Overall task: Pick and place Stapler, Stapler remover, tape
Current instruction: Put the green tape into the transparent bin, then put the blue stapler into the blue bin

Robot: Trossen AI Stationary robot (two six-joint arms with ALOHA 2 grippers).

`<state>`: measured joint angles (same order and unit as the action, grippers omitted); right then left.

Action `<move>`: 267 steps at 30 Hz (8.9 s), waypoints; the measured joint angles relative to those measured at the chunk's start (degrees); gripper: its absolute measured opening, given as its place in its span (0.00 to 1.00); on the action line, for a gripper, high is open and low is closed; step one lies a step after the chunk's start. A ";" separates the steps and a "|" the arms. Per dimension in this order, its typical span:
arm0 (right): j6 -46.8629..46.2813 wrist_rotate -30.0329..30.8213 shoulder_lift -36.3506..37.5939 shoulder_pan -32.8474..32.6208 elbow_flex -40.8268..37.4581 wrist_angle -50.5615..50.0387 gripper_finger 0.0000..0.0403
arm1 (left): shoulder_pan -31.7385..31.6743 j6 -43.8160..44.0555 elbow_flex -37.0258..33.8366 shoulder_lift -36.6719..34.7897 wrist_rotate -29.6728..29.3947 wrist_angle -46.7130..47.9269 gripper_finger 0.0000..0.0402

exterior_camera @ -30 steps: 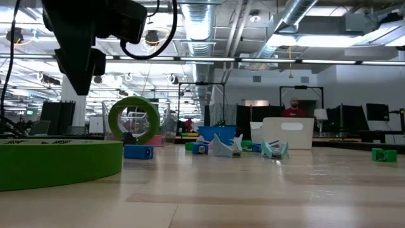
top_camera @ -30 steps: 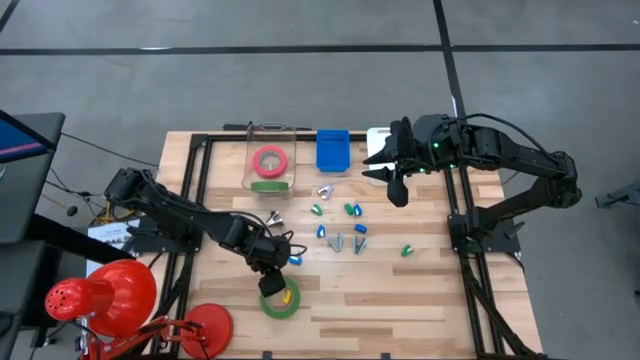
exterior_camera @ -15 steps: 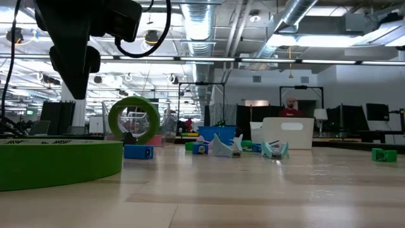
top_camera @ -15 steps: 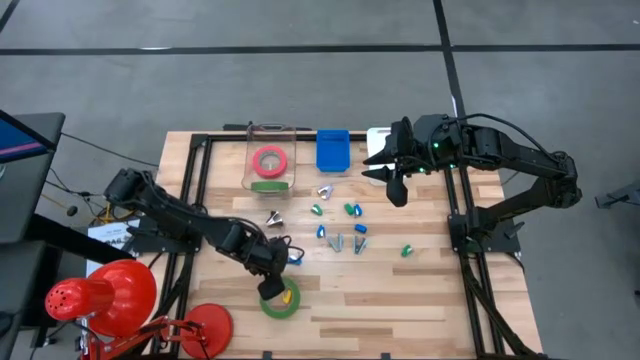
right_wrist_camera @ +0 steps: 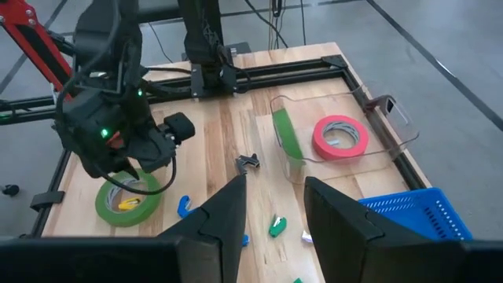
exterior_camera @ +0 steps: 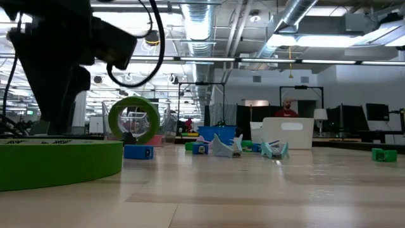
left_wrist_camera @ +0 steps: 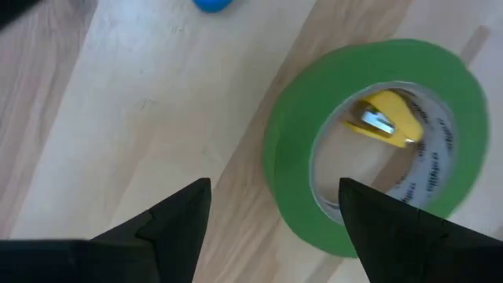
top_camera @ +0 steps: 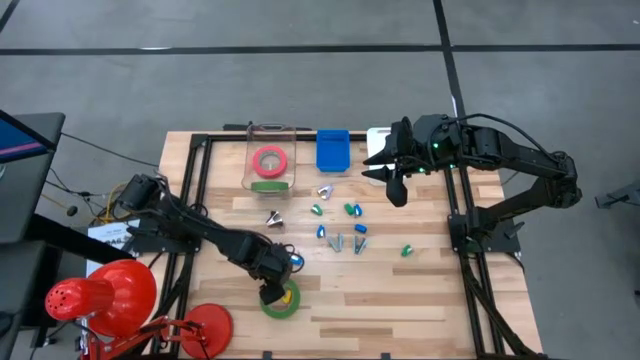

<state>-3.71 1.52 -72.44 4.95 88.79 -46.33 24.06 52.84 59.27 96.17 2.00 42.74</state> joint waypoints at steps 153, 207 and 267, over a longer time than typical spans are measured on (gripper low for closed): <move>0.66 -0.19 0.02 -0.04 0.00 0.00 0.30 | -3.01 3.97 1.86 -12.43 -10.31 -1.54 0.18; 0.67 -0.19 0.02 -0.04 0.00 -0.09 0.30 | -54.41 -34.48 1.88 -26.44 -31.88 -1.20 0.22; 0.68 -0.19 0.00 -0.04 0.00 -0.47 0.30 | -13.46 -31.45 1.90 -26.37 -16.03 -3.06 0.50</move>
<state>-3.03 1.32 -72.44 4.91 88.79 -46.80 10.60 21.39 61.17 69.80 -14.03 39.69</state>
